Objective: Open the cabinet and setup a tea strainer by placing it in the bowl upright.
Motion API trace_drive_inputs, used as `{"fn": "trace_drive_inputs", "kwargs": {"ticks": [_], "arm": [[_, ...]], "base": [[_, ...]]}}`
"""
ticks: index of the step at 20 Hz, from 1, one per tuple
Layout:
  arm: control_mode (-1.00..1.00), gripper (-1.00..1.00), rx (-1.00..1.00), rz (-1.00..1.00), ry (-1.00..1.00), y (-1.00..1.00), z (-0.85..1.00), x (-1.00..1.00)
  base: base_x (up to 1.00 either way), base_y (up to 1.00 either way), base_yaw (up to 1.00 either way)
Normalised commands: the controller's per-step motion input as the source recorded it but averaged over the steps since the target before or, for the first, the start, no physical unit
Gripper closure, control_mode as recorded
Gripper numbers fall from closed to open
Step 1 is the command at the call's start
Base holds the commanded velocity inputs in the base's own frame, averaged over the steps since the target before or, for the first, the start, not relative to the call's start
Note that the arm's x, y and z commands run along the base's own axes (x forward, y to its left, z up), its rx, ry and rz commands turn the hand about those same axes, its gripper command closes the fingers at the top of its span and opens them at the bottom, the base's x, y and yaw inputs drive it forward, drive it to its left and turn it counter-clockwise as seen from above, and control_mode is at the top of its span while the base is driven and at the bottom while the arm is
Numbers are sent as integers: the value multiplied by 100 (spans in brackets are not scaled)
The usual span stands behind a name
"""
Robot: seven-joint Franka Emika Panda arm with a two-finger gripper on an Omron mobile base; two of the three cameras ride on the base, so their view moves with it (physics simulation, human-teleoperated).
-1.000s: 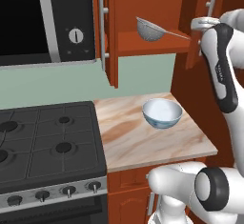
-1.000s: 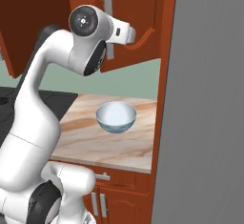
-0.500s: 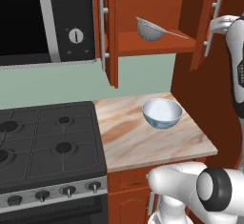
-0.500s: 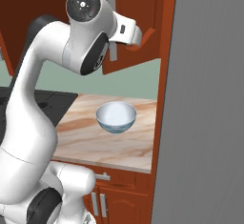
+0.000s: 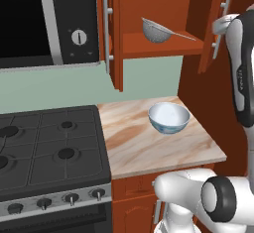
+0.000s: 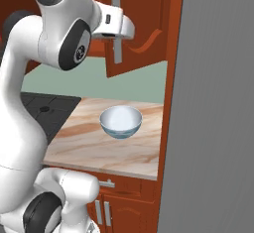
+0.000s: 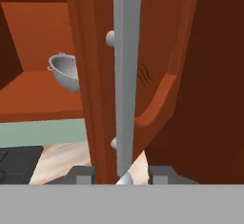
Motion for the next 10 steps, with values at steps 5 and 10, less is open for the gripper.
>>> {"fn": "trace_drive_inputs", "kwargs": {"ticks": [5,10], "arm": [[-100,-100,-6,-1,8,23,0,-3],[-100,-100,-15,0,16,55,-14,-2]], "base": [[0,0,0],[0,0,0]]}}
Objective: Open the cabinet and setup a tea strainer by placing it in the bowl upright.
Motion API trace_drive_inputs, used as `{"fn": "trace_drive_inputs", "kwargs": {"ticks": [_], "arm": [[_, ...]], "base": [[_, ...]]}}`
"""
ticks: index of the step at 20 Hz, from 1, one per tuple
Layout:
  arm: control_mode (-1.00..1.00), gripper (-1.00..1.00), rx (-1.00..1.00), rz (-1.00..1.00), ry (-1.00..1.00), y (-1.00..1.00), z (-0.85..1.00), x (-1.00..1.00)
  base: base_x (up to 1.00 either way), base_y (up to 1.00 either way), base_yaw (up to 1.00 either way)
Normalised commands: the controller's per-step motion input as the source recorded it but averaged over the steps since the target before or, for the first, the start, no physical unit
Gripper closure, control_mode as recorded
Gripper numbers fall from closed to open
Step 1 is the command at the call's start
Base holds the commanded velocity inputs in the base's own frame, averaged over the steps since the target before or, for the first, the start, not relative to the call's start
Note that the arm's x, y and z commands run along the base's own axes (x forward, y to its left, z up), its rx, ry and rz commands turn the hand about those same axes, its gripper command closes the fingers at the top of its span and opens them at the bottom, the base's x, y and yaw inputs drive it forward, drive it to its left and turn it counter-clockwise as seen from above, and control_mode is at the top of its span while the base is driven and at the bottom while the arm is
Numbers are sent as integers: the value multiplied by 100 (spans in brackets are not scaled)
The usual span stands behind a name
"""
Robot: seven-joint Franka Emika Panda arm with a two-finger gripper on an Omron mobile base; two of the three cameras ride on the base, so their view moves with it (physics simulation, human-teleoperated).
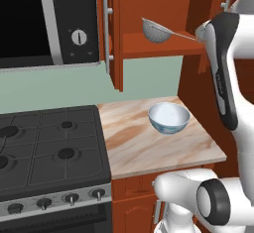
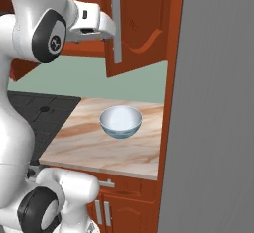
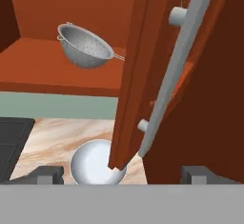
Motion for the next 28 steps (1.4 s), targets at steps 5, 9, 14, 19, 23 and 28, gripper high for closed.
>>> {"fn": "trace_drive_inputs", "kwargs": {"ticks": [5,9,14,19,23,28], "arm": [[-100,-100,-30,0,15,42,-52,-1],[-100,-100,-15,5,4,3,-58,-7],[-100,-100,-12,9,4,0,-7,1],[-100,-100,-37,9,1,0,0,6],[-100,-100,-40,7,12,0,0,2],[-100,-100,-19,6,25,-11,-1,10]], "base": [[0,0,0],[0,0,0],[0,0,0],[0,0,0],[0,0,0],[0,0,0]]}}
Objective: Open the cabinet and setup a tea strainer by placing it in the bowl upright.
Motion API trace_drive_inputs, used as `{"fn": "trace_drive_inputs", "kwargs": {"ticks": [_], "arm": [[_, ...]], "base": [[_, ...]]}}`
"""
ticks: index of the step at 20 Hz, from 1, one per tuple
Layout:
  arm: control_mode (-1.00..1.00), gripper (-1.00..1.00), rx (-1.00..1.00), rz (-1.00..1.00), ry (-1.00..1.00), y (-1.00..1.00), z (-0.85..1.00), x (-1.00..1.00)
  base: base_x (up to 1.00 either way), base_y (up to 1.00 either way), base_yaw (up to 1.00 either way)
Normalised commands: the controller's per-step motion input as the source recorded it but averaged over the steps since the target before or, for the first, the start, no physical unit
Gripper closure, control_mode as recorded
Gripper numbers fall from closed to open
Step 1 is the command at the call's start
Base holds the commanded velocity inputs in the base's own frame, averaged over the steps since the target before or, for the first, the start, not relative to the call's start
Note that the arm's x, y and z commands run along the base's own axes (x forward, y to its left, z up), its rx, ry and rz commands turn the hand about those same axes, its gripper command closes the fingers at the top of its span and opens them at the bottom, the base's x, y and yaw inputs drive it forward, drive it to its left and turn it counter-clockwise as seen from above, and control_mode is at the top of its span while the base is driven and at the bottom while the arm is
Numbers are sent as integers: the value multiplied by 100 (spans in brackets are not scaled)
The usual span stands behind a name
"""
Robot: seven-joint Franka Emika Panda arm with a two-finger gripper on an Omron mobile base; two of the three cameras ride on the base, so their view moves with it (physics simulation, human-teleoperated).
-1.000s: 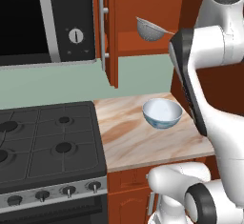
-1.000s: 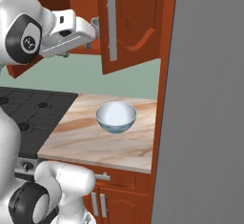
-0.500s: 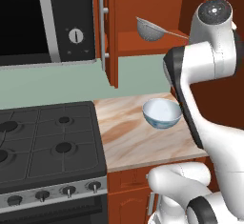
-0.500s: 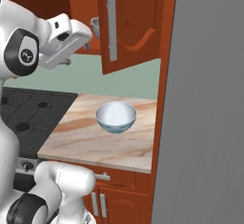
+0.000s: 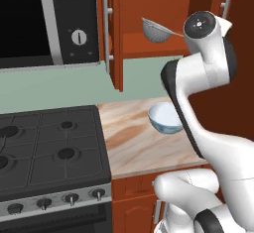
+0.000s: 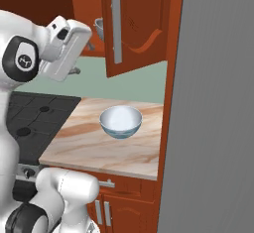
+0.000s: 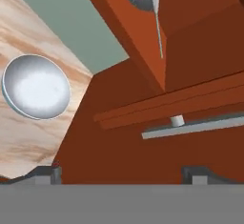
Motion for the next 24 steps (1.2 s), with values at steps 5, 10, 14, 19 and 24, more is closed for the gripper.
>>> {"fn": "trace_drive_inputs", "kwargs": {"ticks": [5,10,14,19,24], "arm": [[-100,-100,-22,0,30,-3,0,21],[-100,-100,-37,0,29,0,-1,18],[-100,-100,-31,1,27,-11,-6,19],[-100,-100,-24,5,23,-8,0,16],[-100,-100,-22,7,28,0,0,19]], "base": [[0,0,0],[0,0,0],[0,0,0],[0,0,0],[0,0,0]]}}
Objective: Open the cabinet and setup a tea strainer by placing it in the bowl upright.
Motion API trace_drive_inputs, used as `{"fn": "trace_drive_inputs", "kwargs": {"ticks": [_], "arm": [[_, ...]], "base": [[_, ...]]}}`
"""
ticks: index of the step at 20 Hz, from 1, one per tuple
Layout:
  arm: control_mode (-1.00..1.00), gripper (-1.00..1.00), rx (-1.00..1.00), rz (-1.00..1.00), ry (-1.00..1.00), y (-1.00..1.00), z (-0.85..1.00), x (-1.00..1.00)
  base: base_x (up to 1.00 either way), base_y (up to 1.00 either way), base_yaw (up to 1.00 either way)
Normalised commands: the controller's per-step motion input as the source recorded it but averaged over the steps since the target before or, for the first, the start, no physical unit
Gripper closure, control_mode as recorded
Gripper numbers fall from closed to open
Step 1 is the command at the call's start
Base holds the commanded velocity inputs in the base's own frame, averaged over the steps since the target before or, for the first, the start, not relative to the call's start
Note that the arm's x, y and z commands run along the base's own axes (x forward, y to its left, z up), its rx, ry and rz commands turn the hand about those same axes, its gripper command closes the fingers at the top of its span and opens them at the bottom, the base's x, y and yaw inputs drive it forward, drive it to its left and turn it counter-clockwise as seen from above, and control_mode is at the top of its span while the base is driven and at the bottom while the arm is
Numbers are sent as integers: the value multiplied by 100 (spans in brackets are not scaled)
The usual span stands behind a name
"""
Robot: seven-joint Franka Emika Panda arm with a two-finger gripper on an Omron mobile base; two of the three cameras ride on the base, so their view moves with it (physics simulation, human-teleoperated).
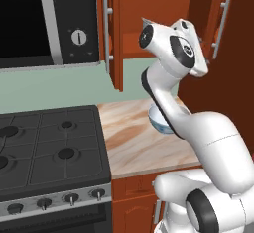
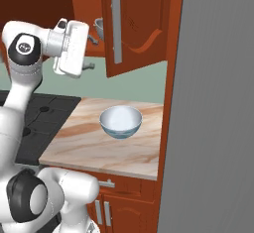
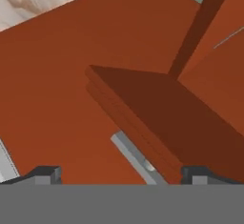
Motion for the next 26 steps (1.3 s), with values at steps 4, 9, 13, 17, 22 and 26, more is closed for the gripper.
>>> {"fn": "trace_drive_inputs", "kwargs": {"ticks": [4,9,13,17,22,26], "arm": [[-100,-100,-9,6,26,-7,0,10],[-100,-100,0,7,17,-20,-3,18],[-100,-100,-3,10,7,-3,0,24],[-100,-100,-7,7,7,0,0,18],[-100,-100,-7,5,11,0,0,16],[-100,-100,-2,0,19,-21,0,0]], "base": [[0,0,0],[0,0,0],[0,0,0],[0,0,0],[0,0,0],[0,0,0]]}}
